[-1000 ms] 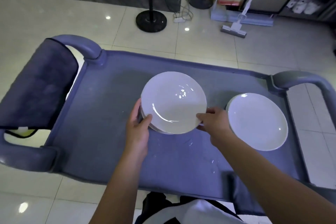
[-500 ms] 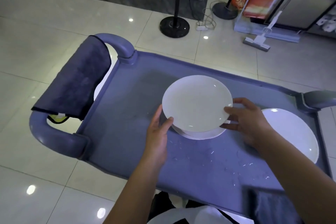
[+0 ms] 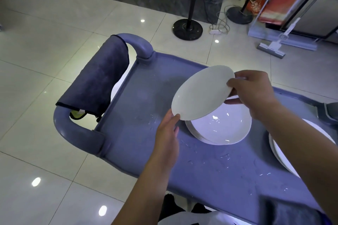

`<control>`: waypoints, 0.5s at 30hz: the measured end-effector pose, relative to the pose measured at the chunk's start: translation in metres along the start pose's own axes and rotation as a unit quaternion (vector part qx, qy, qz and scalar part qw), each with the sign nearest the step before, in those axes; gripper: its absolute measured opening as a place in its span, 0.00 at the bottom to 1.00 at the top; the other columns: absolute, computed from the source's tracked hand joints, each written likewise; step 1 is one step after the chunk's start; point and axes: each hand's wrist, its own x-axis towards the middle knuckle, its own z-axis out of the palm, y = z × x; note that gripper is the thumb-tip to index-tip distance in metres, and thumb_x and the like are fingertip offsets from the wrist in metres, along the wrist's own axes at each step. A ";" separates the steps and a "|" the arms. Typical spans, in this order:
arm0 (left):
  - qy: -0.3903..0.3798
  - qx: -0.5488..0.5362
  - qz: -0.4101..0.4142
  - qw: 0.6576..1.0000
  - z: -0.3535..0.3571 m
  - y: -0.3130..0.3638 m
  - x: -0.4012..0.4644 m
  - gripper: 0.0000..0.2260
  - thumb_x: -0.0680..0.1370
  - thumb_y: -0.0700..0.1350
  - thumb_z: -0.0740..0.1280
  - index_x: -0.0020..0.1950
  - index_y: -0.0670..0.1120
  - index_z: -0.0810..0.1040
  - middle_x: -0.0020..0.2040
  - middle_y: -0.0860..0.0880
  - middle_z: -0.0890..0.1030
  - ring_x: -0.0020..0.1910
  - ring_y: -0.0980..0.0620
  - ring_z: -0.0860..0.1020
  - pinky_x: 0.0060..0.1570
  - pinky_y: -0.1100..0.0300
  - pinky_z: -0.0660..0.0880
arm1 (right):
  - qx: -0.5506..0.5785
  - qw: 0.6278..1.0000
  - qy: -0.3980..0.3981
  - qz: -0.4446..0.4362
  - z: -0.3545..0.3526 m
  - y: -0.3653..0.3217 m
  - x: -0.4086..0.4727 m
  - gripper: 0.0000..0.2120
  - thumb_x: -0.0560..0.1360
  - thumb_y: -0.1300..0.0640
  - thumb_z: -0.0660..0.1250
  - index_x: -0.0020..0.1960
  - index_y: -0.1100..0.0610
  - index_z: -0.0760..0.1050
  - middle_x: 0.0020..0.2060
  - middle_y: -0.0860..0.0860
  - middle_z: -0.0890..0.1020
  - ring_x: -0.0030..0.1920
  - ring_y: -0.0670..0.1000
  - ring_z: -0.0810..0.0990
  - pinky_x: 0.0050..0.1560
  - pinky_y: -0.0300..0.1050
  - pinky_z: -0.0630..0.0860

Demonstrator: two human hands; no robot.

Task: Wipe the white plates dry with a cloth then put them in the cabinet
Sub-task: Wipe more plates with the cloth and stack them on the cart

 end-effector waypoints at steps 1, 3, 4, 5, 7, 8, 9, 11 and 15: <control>0.012 0.000 -0.007 1.000 -0.001 -0.001 0.000 0.12 0.84 0.43 0.62 0.58 0.57 0.82 0.56 0.65 0.84 0.66 0.61 0.75 0.71 0.59 0.65 | -0.030 0.999 0.005 -0.019 0.003 -0.006 -0.002 0.07 0.74 0.68 0.65 0.50 0.65 0.79 0.36 0.58 0.82 0.28 0.52 0.83 0.37 0.54 0.85; 0.033 -0.005 -0.027 0.999 -0.004 -0.001 -0.001 0.10 0.84 0.42 0.63 0.56 0.53 0.83 0.49 0.61 0.85 0.58 0.57 0.77 0.64 0.62 0.71 | -0.085 0.995 0.011 -0.054 0.007 -0.018 -0.007 0.09 0.73 0.65 0.66 0.52 0.63 0.80 0.36 0.58 0.84 0.29 0.53 0.85 0.37 0.54 0.85; 0.033 -0.001 -0.037 0.999 -0.005 -0.001 -0.001 0.11 0.84 0.41 0.63 0.57 0.51 0.83 0.48 0.58 0.83 0.54 0.55 0.76 0.59 0.64 0.73 | -0.110 0.991 0.011 -0.072 0.009 -0.025 -0.011 0.10 0.72 0.64 0.67 0.53 0.62 0.80 0.35 0.57 0.84 0.29 0.53 0.85 0.37 0.53 0.85; 0.024 0.002 -0.044 0.999 -0.005 -0.002 -0.001 0.11 0.84 0.40 0.62 0.60 0.49 0.83 0.49 0.55 0.82 0.52 0.54 0.76 0.54 0.66 0.75 | -0.133 0.987 0.010 -0.091 0.011 -0.031 -0.015 0.11 0.72 0.62 0.67 0.53 0.60 0.80 0.34 0.56 0.85 0.29 0.53 0.85 0.38 0.54 0.85; 0.008 0.009 -0.049 0.999 -0.004 -0.003 -0.003 0.12 0.84 0.38 0.62 0.66 0.46 0.79 0.49 0.53 0.80 0.48 0.54 0.77 0.47 0.67 0.77 | -0.182 0.974 0.013 -0.133 0.013 -0.040 -0.024 0.13 0.71 0.59 0.67 0.55 0.57 0.80 0.33 0.54 0.85 0.32 0.55 0.85 0.42 0.54 0.84; 0.004 0.004 -0.059 0.998 -0.002 -0.002 -0.004 0.13 0.84 0.37 0.62 0.67 0.46 0.77 0.49 0.53 0.79 0.47 0.56 0.77 0.46 0.66 0.77 | -0.200 0.968 0.013 -0.149 0.013 -0.043 -0.028 0.14 0.70 0.58 0.67 0.55 0.55 0.81 0.33 0.53 0.85 0.35 0.56 0.85 0.45 0.54 0.83; -0.003 0.002 -0.066 0.998 -0.002 -0.002 -0.005 0.14 0.83 0.37 0.62 0.67 0.48 0.76 0.49 0.53 0.79 0.47 0.57 0.77 0.46 0.64 0.76 | -0.207 0.965 0.010 -0.159 0.013 -0.044 -0.031 0.14 0.70 0.57 0.66 0.55 0.53 0.81 0.34 0.52 0.85 0.37 0.57 0.85 0.47 0.54 0.82; -0.016 0.001 -0.069 0.997 0.000 0.000 -0.007 0.13 0.83 0.38 0.63 0.66 0.48 0.77 0.48 0.51 0.80 0.46 0.54 0.78 0.46 0.63 0.77 | -0.182 0.969 0.003 -0.165 0.007 -0.040 -0.036 0.14 0.68 0.56 0.65 0.51 0.47 0.82 0.34 0.51 0.85 0.38 0.58 0.84 0.48 0.56 0.82; -0.023 -0.040 -0.068 0.997 -0.001 0.005 -0.010 0.14 0.81 0.40 0.67 0.66 0.51 0.80 0.56 0.44 0.86 0.55 0.48 0.83 0.51 0.59 0.80 | -0.002 0.995 -0.007 -0.100 -0.022 -0.013 -0.046 0.18 0.73 0.69 0.66 0.49 0.47 0.83 0.36 0.57 0.84 0.33 0.54 0.81 0.38 0.52 0.83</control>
